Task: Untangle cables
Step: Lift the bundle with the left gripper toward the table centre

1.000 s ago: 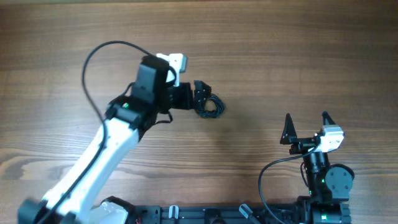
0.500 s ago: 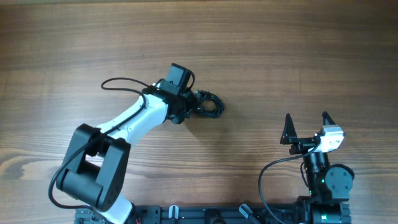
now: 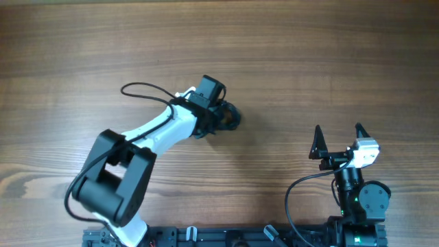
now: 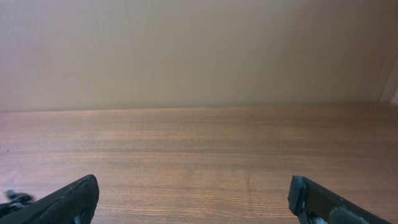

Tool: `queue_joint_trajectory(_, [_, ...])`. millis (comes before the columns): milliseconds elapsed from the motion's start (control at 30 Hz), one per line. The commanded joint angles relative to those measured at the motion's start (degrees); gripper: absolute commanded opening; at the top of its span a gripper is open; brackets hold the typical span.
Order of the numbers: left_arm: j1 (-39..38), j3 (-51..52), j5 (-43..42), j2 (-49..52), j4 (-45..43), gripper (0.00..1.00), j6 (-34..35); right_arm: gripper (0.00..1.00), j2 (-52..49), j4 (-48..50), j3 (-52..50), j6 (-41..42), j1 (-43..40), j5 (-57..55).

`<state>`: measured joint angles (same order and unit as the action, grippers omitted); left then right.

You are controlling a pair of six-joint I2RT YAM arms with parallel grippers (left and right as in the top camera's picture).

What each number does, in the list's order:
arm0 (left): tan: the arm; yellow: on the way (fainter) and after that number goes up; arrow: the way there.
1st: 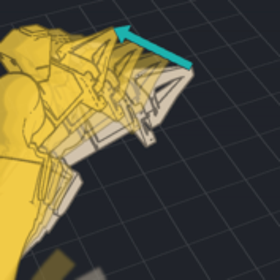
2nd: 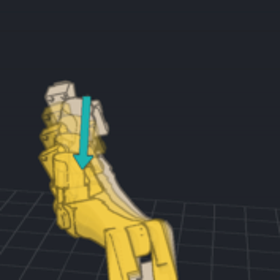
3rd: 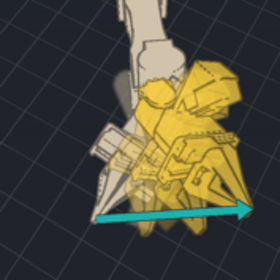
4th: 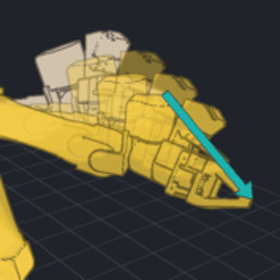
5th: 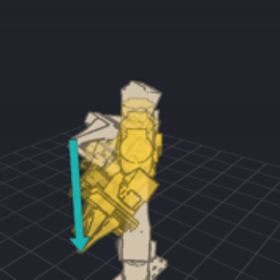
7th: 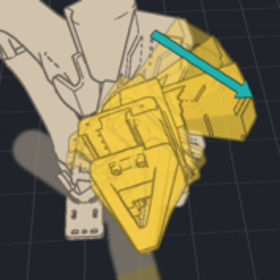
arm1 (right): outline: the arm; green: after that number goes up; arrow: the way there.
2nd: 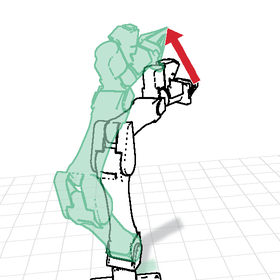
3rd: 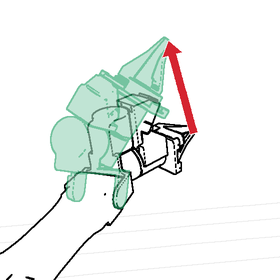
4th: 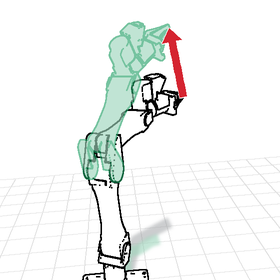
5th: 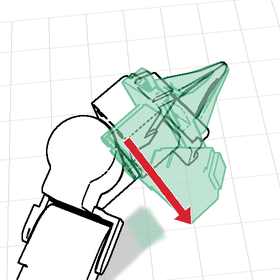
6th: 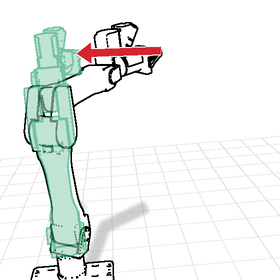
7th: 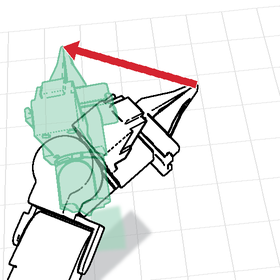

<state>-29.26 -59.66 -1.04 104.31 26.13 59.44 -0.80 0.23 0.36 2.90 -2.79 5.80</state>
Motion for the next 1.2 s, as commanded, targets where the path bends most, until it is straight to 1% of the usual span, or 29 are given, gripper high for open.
queue_joint_trajectory(0, [4.8, 0.0, 4.5, -9.8, 4.5, 0.04, -12.7, 1.0, 0.2, 0.2, -0.1, -0.5, 0.2, 0.6])
queue_joint_trajectory(67, [6.3, 0.0, 4.3, -16.2, 7.5, 0.04, -15.9, 1.0, 0.2, 0.2, -0.1, -0.5, 0.2, 0.6])
queue_joint_trajectory(200, [7.4, 0.0, 4.2, -25.7, 12.9, 0.04, -16.2, 1.0, 0.2, 0.2, -0.1, -0.5, 0.2, 0.6])
queue_joint_trajectory(233, [7.3, 0.0, 3.9, -27.1, 14.3, 0.04, -17.4, 1.0, 0.2, 0.2, -0.1, -0.5, 0.2, 0.6])
queue_joint_trajectory(300, [7.3, 0.1, 3.3, -27.5, 16.0, 0.04, -21.0, 1.0, 0.2, 0.2, -0.1, -0.5, 0.2, 0.6])
queue_joint_trajectory(367, [7.3, 0.1, 0.5, -27.2, 17.1, 0.04, -25.0, 1.0, 0.2, 0.2, -0.1, -0.5, 0.2, 0.6])
queue_joint_trajectory(433, [7.2, 0.1, -8.2, -26.6, 16.8, 0.04, -34.1, 1.0, 0.2, 0.2, -0.1, -0.5, 0.2, 0.6])
queue_joint_trajectory(467, [7.2, 0.1, -11.2, -26.4, 16.7, 0.04, -36.7, 1.0, 0.2, 0.2, -0.1, -0.5, 0.2, 0.6])
queue_joint_trajectory(500, [7.2, 0.1, -13.6, -26.3, 16.8, 0.04, -38.5, 1.0, 0.2, 0.2, -0.1, -0.5, 0.2, 0.6])
queue_joint_trajectory(567, [7.2, 0.1, -14.0, -26.3, 16.8, 0.04, -38.5, 1.0, 0.2, 0.5, -0.1, -0.5, 0.2, 0.6])
queue_joint_trajectory(600, [7.2, 0.1, -14.0, -26.3, 16.8, 0.04, -38.5, 1.0, 0.2, 0.6, -0.1, 1.4, 0.2, 0.9])
queue_joint_trajectory(633, [7.2, 0.1, -14.2, -26.3, 16.8, 0.04, -38.5, 1.0, 0.2, 0.2, -0.1, 5.1, 0.2, 1.3])
queue_joint_trajectory(667, [7.0, 0.1, -14.6, -26.3, 16.8, 0.04, -38.5, 1.0, 0.2, 0.3, -0.1, 13.4, 0.2, 2.5])
queue_joint_trajectory(733, [6.6, 0.1, -15.1, -26.3, 16.8, 0.04, -39.4, 1.0, 0.0, 0.6, -0.1, 35.3, 0.2, 6.8])
queue_joint_trajectory(767, [6.5, 0.1, -15.5, -26.3, 16.8, 0.04, -39.8, 1.0, -0.5, 1.1, -0.1, 49.0, 0.3, 12.0])
queue_joint_trajectory(800, [6.4, 0.1, -15.7, -26.3, 16.8, 0.04, -39.7, 1.0, -1.2, 1.4, -0.1, 55.5, 0.2, 15.6])
queue_joint_trajectory(867, [6.0, 0.1, -16.2, -26.3, 16.8, 0.04, -39.7, 1.0, -2.4, 1.5, -0.1, 64.4, 0.3, 16.6])
queue_joint_trajectory(900, [5.9, 0.1, -16.4, -26.3, 16.8, 0.04, -39.6, 1.0, -3.1, 1.8, -0.1, 64.7, 0.3, 18.6])
queue_joint_trajectory(933, [5.8, 0.1, -16.5, -26.3, 16.8, 0.04, -39.2, 1.0, -3.5, 1.9, -0.1, 62.3, 0.3, 20.0])
queue_joint_trajectory(967, [5.8, 0.1, -16.5, -26.3, 16.7, 0.04, -38.0, 1.0, -3.9, 1.9, -0.1, 57.6, 0.3, 21.3])
queue_joint_trajectory(1000, [5.9, 0.1, -16.5, -26.2, 16.7, 0.04, -36.0, 1.0, -4.7, 1.9, -0.1, 50.4, 0.2, 23.0])
queue_joint_trajectory(1033, [5.9, 0.1, -16.5, -26.2, 16.3, 0.04, -34.1, 1.0, -5.4, 1.9, 0.0, 45.7, 0.2, 25.0])
queue_joint_trajectory(1100, [5.8, 0.1, -16.5, -26.2, 15.0, 0.04, -31.5, 1.0, -7.1, 3.1, 0.0, 44.7, 0.2, 27.5])
queue_joint_trajectory(1167, [5.8, 0.1, -16.5, -26.2, 14.0, 0.04, -31.5, 1.0, -9.0, 5.0, 0.9, 42.2, 0.2, 29.4])
